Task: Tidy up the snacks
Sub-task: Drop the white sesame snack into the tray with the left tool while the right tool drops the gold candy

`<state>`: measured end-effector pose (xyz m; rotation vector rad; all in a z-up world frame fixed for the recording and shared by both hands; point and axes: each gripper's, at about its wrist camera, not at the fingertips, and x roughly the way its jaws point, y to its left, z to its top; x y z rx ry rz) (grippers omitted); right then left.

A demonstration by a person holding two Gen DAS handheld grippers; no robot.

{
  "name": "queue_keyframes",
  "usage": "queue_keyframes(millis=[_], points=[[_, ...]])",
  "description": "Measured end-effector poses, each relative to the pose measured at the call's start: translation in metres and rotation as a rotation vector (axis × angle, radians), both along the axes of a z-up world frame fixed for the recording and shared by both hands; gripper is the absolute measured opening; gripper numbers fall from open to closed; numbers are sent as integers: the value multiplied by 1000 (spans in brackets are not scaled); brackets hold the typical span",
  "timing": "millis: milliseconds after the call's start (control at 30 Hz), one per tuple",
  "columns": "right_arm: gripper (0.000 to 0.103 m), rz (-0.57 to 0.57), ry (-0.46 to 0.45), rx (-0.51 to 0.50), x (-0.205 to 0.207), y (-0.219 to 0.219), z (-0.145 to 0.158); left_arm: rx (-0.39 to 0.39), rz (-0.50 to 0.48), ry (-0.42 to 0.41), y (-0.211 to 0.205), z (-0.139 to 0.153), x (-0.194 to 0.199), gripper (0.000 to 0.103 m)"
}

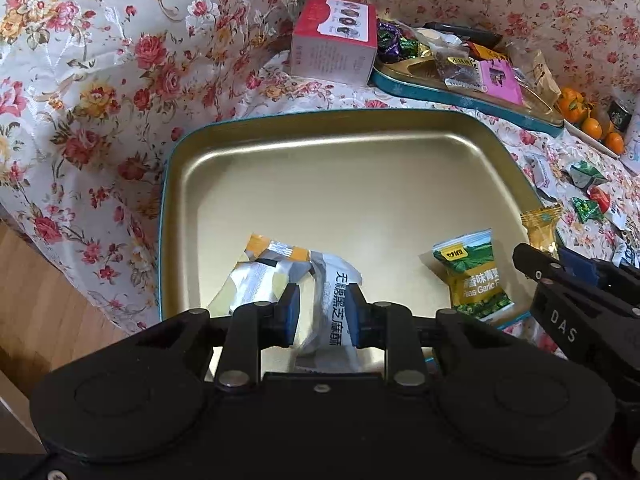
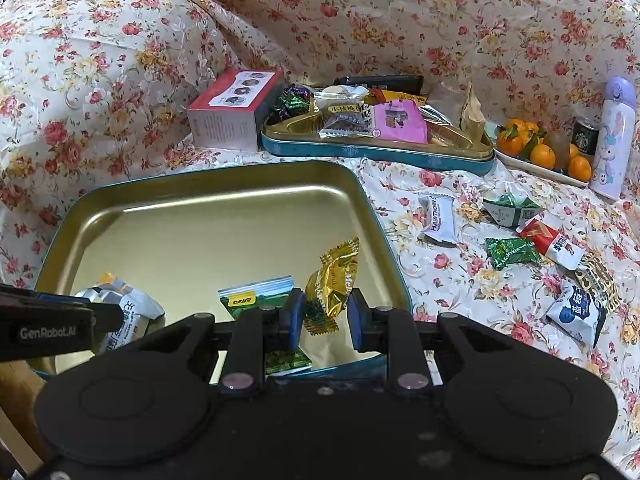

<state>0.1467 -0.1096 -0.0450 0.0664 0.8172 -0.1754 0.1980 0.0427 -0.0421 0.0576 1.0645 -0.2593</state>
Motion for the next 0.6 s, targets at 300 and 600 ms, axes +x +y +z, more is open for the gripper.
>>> queue_keyframes(millis=[300, 600], points=[[25, 6, 14, 4, 1, 2, -2, -4, -3, 27, 0, 0, 2, 34], [27, 7, 9, 12, 1, 2, -3, 0, -13, 36, -1, 0, 2, 34]])
